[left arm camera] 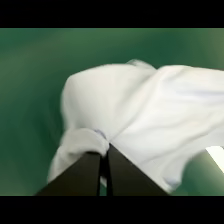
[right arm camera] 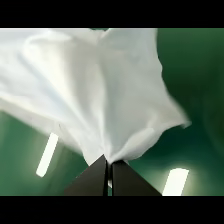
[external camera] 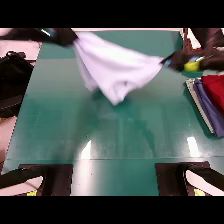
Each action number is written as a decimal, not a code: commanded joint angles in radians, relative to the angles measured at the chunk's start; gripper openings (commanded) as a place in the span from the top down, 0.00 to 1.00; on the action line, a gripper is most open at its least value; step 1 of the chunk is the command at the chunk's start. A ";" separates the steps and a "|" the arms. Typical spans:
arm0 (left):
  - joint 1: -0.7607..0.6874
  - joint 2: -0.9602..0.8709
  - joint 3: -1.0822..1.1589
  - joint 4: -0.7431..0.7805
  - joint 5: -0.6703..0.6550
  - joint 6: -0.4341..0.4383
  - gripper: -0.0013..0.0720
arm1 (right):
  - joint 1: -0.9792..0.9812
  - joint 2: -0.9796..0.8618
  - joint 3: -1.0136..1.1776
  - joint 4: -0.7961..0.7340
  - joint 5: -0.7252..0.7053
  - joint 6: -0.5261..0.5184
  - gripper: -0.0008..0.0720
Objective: Fold the shirts.
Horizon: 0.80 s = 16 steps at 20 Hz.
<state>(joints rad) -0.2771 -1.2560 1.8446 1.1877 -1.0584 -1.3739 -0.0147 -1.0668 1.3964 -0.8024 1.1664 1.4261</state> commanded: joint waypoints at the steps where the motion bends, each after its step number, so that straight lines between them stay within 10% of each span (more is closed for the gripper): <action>1: -0.004 0.266 0.078 0.040 0.011 0.007 0.95 | -0.034 0.143 0.237 -0.046 0.098 0.056 0.97; 8: -0.004 0.310 0.020 0.025 -0.084 0.012 0.95 | 0.000 0.091 0.410 -0.190 0.217 0.163 0.97; 16: -0.239 0.146 -0.583 0.044 -0.132 0.021 0.95 | 0.203 -0.080 0.026 -0.350 0.195 0.163 0.97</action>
<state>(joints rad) -0.4248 -1.0710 1.4757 1.2400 -1.1736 -1.3563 0.1516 -1.1069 1.5311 -1.1095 1.3720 1.5867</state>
